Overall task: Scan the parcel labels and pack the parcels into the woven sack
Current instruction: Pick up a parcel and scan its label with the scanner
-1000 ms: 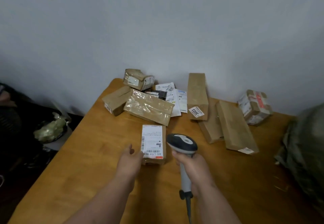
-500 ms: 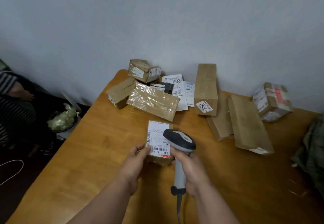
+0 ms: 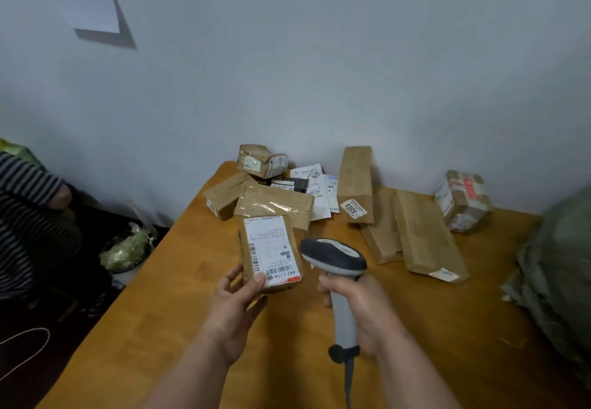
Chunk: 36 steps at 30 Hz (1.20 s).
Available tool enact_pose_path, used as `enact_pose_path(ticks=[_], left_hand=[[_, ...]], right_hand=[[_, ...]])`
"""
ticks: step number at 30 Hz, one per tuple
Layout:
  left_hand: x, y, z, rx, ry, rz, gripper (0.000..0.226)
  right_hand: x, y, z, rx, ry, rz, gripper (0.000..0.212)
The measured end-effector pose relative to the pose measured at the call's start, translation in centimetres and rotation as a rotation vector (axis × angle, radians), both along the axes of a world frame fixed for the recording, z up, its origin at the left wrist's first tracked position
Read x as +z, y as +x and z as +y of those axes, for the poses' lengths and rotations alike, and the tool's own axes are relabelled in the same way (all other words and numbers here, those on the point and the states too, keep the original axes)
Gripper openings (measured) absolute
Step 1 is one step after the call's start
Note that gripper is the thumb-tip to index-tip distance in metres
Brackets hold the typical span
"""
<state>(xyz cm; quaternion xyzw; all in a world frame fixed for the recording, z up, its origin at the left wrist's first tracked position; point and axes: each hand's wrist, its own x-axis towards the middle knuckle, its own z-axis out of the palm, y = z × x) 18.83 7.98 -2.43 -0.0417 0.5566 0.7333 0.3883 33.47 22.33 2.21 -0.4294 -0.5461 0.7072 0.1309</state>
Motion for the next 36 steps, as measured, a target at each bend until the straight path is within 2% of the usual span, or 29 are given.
enact_pose_path(ticks=[3,9,11,15,22,26,30,36], left_hand=[[1.8,0.4,-0.3,-0.009,0.060,0.036,0.076],[4.2,1.2,-2.0,-0.018,0.120,0.093,0.083],[4.6,1.6,-2.9,-0.010,0.134,0.099,0.084],[5.2,2.2,-4.3,-0.008,0.156,0.106,0.080],[5.9,3.0,-6.1,-0.004,0.185,0.115,0.085],[6.0,3.5,-6.7,-0.016,0.188,0.124,0.086],[6.4,4.3,-7.0,-0.046,0.202,0.147,0.085],[6.7,5.8,-6.8,-0.106,0.215,0.188,0.089]], right_hand=[[2.0,1.3,-1.3,0.068,0.066,0.008,0.015],[4.9,3.3,-4.5,0.139,0.157,0.042,0.022],[5.6,3.7,-5.7,0.147,0.177,0.055,0.023],[6.6,4.6,-7.9,0.134,0.194,0.061,0.038],[7.2,5.9,-10.3,0.136,0.197,0.066,0.041],[7.4,6.7,-11.0,0.117,0.201,0.083,0.039],[7.3,7.6,-11.4,0.102,0.190,0.091,0.027],[7.3,9.5,-12.2,0.053,0.171,0.074,0.046]])
